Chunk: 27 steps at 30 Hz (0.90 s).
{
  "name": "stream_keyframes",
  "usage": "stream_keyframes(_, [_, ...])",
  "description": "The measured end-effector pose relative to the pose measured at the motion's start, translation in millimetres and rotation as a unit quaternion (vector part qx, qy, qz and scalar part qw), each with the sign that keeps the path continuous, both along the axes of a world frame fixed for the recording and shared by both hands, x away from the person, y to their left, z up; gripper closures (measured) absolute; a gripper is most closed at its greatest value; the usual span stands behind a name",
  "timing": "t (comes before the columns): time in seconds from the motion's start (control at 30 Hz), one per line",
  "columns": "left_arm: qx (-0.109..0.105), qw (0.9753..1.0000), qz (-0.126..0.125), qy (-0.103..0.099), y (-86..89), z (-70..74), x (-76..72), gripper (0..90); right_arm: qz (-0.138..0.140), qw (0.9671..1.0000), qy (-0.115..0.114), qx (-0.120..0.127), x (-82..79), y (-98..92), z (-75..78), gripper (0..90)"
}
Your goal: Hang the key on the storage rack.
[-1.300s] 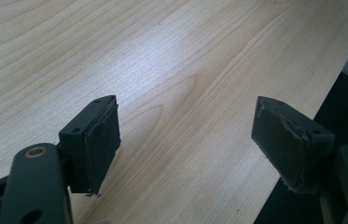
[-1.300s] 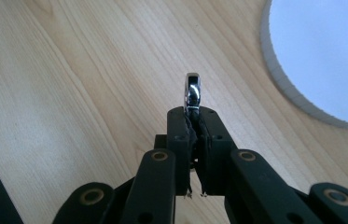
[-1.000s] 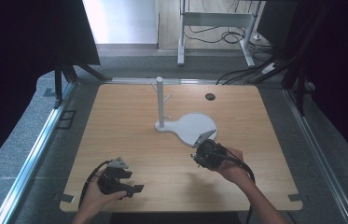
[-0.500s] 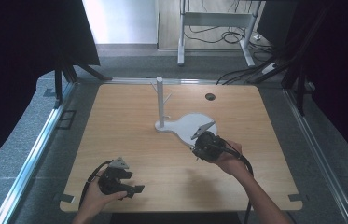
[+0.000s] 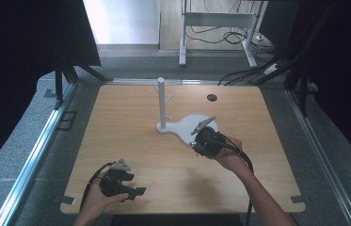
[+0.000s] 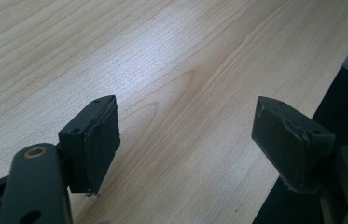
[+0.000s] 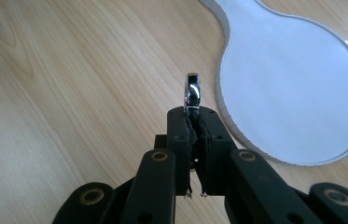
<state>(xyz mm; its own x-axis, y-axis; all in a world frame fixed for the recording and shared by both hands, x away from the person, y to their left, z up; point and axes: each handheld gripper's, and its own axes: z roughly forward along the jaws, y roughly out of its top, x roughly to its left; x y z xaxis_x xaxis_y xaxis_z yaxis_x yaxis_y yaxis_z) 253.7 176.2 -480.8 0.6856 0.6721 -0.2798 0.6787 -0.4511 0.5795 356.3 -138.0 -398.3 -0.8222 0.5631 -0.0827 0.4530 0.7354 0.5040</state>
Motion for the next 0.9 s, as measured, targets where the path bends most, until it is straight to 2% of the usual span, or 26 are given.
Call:
stream_keyframes(0.23, [0.007, 1.0, -0.005, 0.001, -0.1, -0.2, 0.5, 23.7, -0.005, 1.0, -0.001, 0.003, 7.9, 2.4, 4.8, 84.5])
stream_keyframes(0.9, [0.007, 1.0, -0.006, 0.002, -1.2, -1.1, 0.6, 23.4, -0.008, 1.0, -0.002, 0.003, 22.6, 12.3, 11.6, 84.5])
